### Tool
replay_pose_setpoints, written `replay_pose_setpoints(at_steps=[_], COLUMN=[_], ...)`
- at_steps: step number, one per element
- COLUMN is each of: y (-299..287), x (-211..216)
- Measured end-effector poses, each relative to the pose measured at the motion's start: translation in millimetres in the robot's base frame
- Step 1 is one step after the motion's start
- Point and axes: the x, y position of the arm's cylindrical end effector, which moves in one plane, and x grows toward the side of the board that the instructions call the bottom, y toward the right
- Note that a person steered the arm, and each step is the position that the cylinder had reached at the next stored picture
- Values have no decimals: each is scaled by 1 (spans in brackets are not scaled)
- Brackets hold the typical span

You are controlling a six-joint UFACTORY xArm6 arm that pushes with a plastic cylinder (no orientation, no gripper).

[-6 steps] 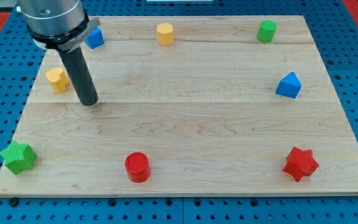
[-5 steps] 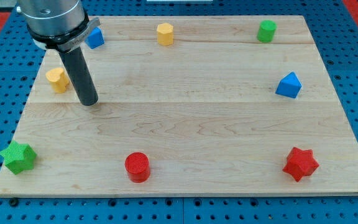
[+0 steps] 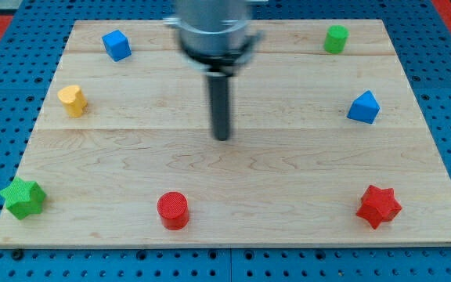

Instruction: Push the triangle towards the center of the board

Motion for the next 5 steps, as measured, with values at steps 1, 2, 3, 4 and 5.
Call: replay_pose_setpoints(at_steps=[1,2,3,4,5], y=[132,221,195,92,28], x=[23,-7,-56,-66,-58])
